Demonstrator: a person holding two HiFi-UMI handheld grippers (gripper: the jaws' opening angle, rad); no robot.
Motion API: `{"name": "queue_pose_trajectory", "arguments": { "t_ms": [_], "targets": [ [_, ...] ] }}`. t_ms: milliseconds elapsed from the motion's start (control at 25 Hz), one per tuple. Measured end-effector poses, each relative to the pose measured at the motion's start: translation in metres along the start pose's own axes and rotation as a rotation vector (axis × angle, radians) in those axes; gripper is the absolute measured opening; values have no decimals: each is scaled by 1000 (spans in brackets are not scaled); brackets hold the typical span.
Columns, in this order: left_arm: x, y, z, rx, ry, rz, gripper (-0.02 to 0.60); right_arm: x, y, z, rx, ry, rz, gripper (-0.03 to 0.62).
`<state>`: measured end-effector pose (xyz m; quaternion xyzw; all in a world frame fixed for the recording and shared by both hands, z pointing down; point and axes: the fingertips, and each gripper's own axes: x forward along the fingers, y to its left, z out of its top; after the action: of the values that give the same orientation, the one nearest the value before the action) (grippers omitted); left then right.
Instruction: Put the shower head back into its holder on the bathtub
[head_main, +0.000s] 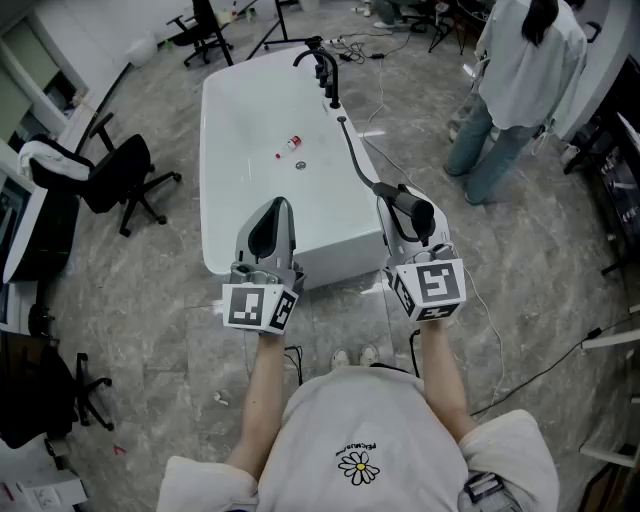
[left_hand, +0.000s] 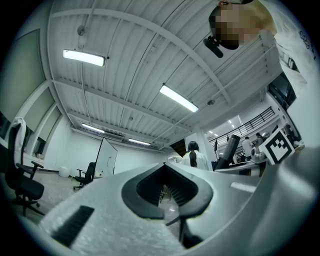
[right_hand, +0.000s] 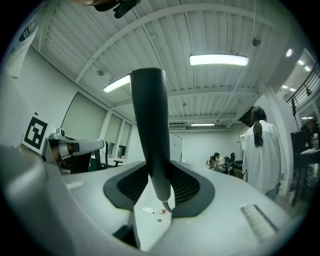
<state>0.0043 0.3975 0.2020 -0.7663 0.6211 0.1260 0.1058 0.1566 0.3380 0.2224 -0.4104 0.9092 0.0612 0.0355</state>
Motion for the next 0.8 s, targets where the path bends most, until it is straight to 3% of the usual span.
{"name": "queue_pose_trajectory", "arguments": {
  "t_ms": [800],
  "targets": [
    [36, -25, -27, -7, 32, 1, 2, 6, -30, 2, 5, -40, 58, 141]
  ]
}}
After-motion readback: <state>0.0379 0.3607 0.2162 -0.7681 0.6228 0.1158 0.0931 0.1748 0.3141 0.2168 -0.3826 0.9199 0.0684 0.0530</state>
